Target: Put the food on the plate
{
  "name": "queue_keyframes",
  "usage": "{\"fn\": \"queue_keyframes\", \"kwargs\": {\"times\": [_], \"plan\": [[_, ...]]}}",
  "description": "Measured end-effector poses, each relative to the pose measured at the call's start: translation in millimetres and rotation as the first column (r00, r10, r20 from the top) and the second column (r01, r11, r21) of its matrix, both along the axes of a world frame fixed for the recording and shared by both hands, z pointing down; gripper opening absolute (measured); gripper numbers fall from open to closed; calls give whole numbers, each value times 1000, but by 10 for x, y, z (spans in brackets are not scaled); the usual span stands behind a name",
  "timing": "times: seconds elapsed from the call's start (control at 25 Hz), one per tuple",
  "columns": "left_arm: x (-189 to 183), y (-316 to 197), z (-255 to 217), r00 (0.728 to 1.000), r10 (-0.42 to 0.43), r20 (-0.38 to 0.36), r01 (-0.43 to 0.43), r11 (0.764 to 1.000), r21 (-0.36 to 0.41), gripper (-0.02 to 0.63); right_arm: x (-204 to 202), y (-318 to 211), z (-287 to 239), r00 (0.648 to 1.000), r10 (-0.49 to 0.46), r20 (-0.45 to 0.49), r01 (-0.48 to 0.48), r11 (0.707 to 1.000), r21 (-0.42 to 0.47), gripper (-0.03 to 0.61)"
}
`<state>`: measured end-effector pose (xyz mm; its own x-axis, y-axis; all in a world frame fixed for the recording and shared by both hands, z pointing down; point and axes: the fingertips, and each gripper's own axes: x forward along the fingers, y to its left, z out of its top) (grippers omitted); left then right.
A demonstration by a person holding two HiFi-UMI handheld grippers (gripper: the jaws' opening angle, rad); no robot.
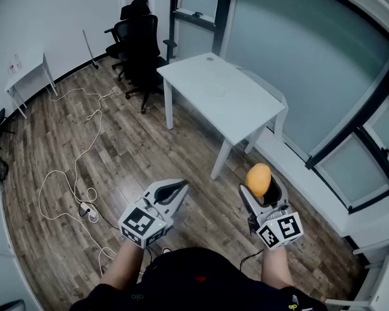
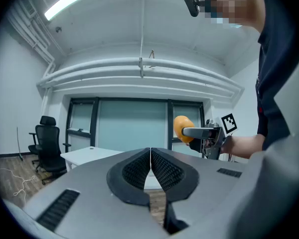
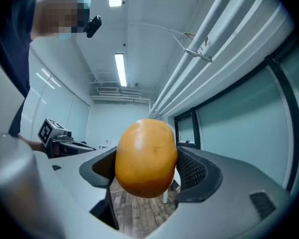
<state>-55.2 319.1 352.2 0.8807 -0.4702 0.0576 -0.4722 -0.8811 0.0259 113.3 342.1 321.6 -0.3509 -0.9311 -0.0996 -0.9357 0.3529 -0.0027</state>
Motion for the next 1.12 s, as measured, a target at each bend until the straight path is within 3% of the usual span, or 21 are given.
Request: {"fn": "queue_keyframes", "kwargs": {"times": [0.56,0.76,1.12], "plan": [[-59,-7,-1,1000,-15,-7,15,1000,-13,23,-65,-104,86,1000,-29,-8,29,999,-45,367],[-279,-12,47,1000,-23,-6,23,1000,-21,23,-219,-164,104,998,-36,53,39,998,-59,367],[-854,-87,297,1000,-10,-29,8,999,-54,23,-841,-162,287,1000,-19,3,19,996,-91,367]]}}
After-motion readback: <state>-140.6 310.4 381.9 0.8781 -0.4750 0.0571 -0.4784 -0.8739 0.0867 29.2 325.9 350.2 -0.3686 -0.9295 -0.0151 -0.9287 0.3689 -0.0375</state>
